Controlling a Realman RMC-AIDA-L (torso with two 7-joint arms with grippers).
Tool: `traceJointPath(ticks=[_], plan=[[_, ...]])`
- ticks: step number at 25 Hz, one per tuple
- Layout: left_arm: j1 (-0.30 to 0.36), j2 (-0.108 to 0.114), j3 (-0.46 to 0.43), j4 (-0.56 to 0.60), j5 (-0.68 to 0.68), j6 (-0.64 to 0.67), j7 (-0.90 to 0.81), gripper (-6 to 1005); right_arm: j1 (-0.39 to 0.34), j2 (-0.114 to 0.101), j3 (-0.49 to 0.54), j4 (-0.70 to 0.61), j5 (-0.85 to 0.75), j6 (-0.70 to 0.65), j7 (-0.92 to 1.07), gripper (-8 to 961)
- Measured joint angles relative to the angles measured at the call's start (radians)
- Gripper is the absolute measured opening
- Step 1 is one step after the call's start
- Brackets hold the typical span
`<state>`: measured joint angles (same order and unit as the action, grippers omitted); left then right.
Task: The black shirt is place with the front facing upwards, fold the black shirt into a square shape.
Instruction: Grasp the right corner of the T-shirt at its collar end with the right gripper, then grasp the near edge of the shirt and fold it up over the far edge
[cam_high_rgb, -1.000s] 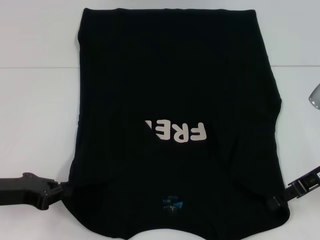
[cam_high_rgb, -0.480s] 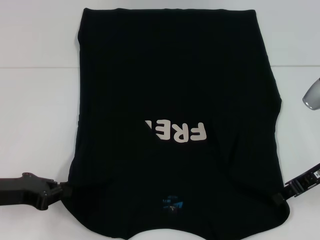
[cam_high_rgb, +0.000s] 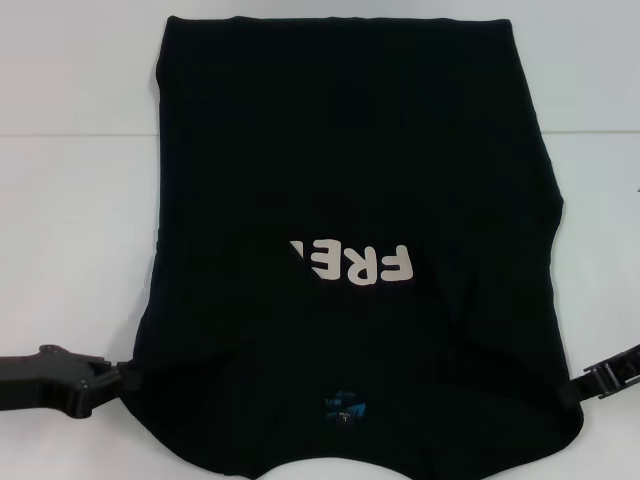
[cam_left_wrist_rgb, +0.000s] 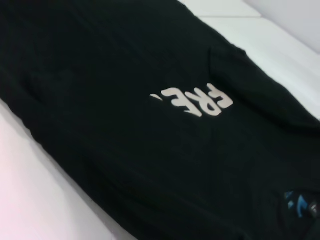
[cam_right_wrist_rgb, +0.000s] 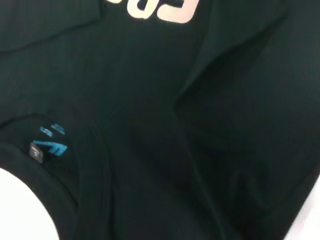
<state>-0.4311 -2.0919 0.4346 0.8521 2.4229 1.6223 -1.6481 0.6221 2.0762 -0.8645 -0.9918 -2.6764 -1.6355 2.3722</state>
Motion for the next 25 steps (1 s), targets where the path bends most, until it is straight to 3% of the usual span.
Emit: traceJointPath(ticks=[6,14,25], plan=[[0.012,0.014,-0.095,-0.006,-0.001,0.093,-0.021,30,-0.104,0.004,0.049,-0.028,0.107,-0.017,-0.058,29],[0.043,0.032,-0.122,-0.05,0.007,0.11,-0.023,31,-0.207,0.009,0.145,-0.048,0.153,-0.051,-0.122,30],[0.095,0.037,-0.129,-0.053,0.01,0.198,-0.024,32,-0.268,0.007,0.309,-0.053,0.146,-0.132,-0.223,29]])
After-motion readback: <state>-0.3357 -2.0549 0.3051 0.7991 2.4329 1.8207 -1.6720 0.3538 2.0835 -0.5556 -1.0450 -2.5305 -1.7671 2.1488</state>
